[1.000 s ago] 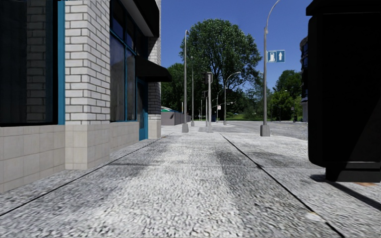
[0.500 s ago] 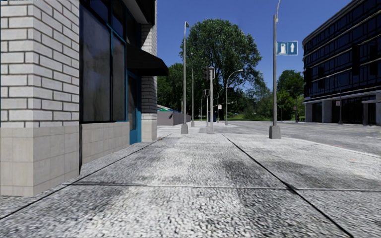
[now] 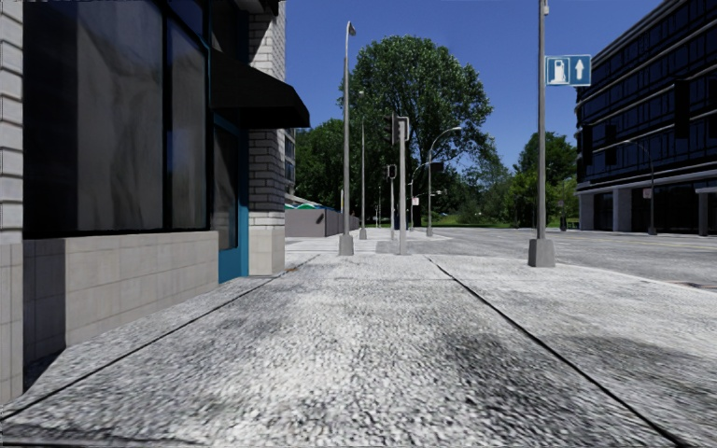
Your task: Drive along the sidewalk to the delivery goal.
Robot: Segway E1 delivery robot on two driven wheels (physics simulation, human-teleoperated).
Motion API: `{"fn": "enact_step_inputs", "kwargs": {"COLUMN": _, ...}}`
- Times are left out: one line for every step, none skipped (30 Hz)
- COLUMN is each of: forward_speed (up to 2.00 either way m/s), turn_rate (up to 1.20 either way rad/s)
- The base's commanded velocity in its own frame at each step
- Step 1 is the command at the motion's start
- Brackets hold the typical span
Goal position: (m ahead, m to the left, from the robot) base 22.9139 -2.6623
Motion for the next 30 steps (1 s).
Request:
{"fn": "enact_step_inputs", "kwargs": {"forward_speed": 2.0, "turn_rate": 0.0}}
{"fn": "enact_step_inputs", "kwargs": {"forward_speed": 2.0, "turn_rate": 0.0}}
{"fn": "enact_step_inputs", "kwargs": {"forward_speed": 2.0, "turn_rate": 0.0}}
{"fn": "enact_step_inputs", "kwargs": {"forward_speed": 2.0, "turn_rate": 0.0}}
{"fn": "enact_step_inputs", "kwargs": {"forward_speed": 2.0, "turn_rate": 0.0}}
{"fn": "enact_step_inputs", "kwargs": {"forward_speed": 2.0, "turn_rate": 0.0}}
{"fn": "enact_step_inputs", "kwargs": {"forward_speed": 2.0, "turn_rate": 0.0}}
{"fn": "enact_step_inputs", "kwargs": {"forward_speed": 2.0, "turn_rate": 0.0}}
{"fn": "enact_step_inputs", "kwargs": {"forward_speed": 2.0, "turn_rate": 0.0}}
{"fn": "enact_step_inputs", "kwargs": {"forward_speed": 2.0, "turn_rate": 0.0}}
{"fn": "enact_step_inputs", "kwargs": {"forward_speed": 2.0, "turn_rate": 0.0}}
{"fn": "enact_step_inputs", "kwargs": {"forward_speed": 2.0, "turn_rate": 0.0}}
{"fn": "enact_step_inputs", "kwargs": {"forward_speed": 2.0, "turn_rate": 0.0}}
{"fn": "enact_step_inputs", "kwargs": {"forward_speed": 2.0, "turn_rate": 0.0}}
{"fn": "enact_step_inputs", "kwargs": {"forward_speed": 2.0, "turn_rate": 0.0}}
{"fn": "enact_step_inputs", "kwargs": {"forward_speed": 2.0, "turn_rate": 0.0}}
{"fn": "enact_step_inputs", "kwargs": {"forward_speed": 2.0, "turn_rate": 0.0}}
{"fn": "enact_step_inputs", "kwargs": {"forward_speed": 2.0, "turn_rate": 0.0}}
{"fn": "enact_step_inputs", "kwargs": {"forward_speed": 2.0, "turn_rate": 0.0}}
{"fn": "enact_step_inputs", "kwargs": {"forward_speed": 2.0, "turn_rate": 0.0}}
{"fn": "enact_step_inputs", "kwargs": {"forward_speed": 2.0, "turn_rate": 0.0}}
{"fn": "enact_step_inputs", "kwargs": {"forward_speed": 2.0, "turn_rate": 0.0}}
{"fn": "enact_step_inputs", "kwargs": {"forward_speed": 2.0, "turn_rate": 0.0}}
{"fn": "enact_step_inputs", "kwargs": {"forward_speed": 2.0, "turn_rate": 0.0}}
{"fn": "enact_step_inputs", "kwargs": {"forward_speed": 2.0, "turn_rate": 0.0}}
{"fn": "enact_step_inputs", "kwargs": {"forward_speed": 2.0, "turn_rate": 0.0}}
{"fn": "enact_step_inputs", "kwargs": {"forward_speed": 2.0, "turn_rate": 0.0}}
{"fn": "enact_step_inputs", "kwargs": {"forward_speed": 2.0, "turn_rate": 0.0}}
{"fn": "enact_step_inputs", "kwargs": {"forward_speed": 2.0, "turn_rate": 0.0}}
{"fn": "enact_step_inputs", "kwargs": {"forward_speed": 2.0, "turn_rate": 0.0}}
